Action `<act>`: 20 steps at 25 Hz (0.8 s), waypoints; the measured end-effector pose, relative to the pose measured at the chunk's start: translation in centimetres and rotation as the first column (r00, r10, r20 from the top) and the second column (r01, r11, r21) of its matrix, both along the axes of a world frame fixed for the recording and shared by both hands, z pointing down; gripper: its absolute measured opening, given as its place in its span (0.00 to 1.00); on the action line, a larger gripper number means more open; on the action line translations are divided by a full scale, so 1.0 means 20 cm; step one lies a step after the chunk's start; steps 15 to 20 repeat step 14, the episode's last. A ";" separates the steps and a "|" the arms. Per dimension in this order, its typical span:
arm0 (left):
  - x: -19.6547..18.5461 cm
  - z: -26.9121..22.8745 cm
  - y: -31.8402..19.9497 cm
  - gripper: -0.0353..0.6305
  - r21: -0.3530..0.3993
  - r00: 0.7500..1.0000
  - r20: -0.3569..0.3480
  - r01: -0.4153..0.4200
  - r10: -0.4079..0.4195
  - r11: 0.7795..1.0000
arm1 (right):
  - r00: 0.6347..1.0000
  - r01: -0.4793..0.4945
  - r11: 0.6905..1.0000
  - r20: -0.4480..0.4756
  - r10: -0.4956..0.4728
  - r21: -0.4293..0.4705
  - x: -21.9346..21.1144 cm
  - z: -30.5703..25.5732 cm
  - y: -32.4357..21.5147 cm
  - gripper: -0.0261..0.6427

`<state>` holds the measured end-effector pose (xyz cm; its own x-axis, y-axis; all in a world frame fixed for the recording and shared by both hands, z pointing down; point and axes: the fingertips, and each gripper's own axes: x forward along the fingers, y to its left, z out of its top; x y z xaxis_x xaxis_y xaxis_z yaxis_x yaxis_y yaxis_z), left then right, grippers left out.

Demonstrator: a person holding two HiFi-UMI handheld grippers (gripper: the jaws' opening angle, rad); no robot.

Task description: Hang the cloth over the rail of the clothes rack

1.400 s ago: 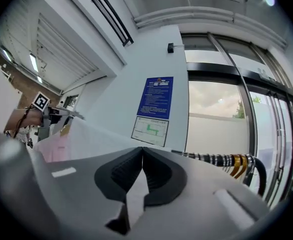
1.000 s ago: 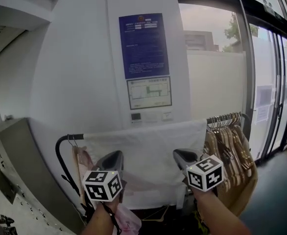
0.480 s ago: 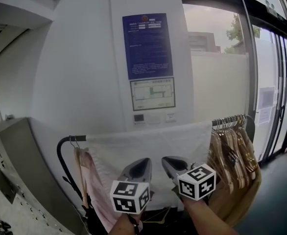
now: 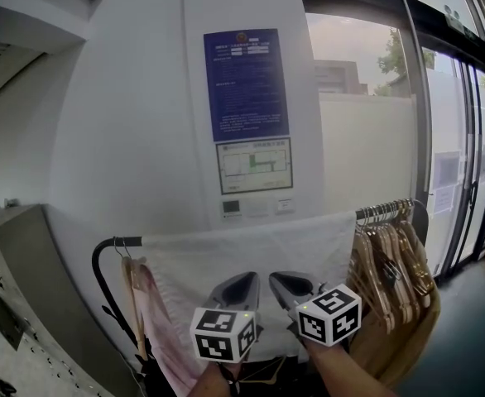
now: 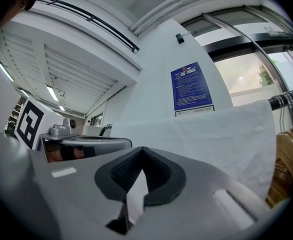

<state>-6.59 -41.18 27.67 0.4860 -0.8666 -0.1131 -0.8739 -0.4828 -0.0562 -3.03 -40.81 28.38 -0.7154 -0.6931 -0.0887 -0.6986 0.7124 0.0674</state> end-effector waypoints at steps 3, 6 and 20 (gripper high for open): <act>0.00 -0.01 -0.01 0.06 0.000 1.000 -0.002 -0.011 0.011 1.000 | 1.000 -0.004 1.000 0.007 0.004 0.000 0.00 0.00 -0.01 0.04; 0.00 -0.01 -0.02 0.06 0.001 1.000 0.000 -0.017 0.017 1.000 | 1.000 -0.009 1.000 0.016 0.009 -0.003 0.00 0.00 -0.02 0.04; -0.01 0.00 -0.05 0.06 0.005 1.000 0.005 -0.026 0.026 1.000 | 1.000 -0.010 1.000 0.026 0.010 0.001 -0.02 0.00 -0.04 0.04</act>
